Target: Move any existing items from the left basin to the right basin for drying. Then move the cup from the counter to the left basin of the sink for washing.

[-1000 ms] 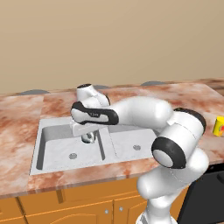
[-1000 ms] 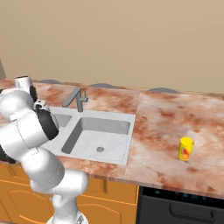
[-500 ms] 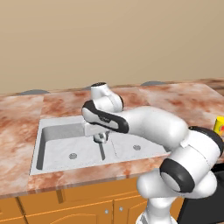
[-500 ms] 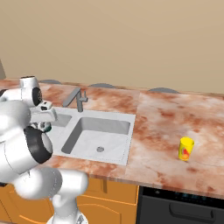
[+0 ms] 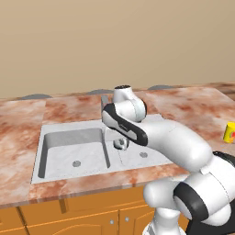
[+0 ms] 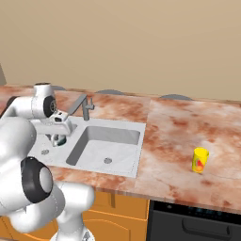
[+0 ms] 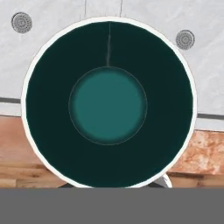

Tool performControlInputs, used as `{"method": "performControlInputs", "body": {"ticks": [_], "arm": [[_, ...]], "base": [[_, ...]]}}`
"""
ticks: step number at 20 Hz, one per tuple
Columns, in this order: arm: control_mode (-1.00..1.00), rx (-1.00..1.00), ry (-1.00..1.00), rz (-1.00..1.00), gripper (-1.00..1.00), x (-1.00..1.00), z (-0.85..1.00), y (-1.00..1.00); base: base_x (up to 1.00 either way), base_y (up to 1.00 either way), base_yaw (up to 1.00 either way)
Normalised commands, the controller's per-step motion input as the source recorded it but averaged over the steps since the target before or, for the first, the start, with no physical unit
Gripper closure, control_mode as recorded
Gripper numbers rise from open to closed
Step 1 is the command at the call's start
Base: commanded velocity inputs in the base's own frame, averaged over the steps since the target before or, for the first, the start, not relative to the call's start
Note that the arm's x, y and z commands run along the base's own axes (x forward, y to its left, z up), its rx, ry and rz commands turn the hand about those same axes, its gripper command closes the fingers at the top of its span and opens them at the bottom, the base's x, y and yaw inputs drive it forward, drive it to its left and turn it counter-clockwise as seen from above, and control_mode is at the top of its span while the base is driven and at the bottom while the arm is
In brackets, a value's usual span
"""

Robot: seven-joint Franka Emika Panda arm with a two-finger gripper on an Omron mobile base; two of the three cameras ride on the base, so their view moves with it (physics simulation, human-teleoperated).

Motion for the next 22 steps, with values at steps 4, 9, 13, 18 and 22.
{"method": "performControlInputs", "body": {"ticks": [4, 9, 13, 18, 22], "arm": [[-1.00, 0.01, 0.00, -0.08, 1.00, -0.12, 0.01, -0.57], [-1.00, 0.00, 0.00, -0.07, 1.00, -0.04, 0.00, -0.53], [-1.00, 0.00, 0.00, -0.04, 1.00, 0.00, 0.00, -0.53], [-1.00, 0.00, 0.00, 0.00, 1.00, 0.11, 0.00, -0.47], [-1.00, 0.00, 0.00, 0.00, 1.00, 0.22, -0.01, -0.41]], "base": [[0.00, 0.00, 0.00], [0.00, 0.00, 0.00], [0.00, 0.00, 0.00], [0.00, 0.00, 0.00], [0.00, 0.00, 0.00]]}}
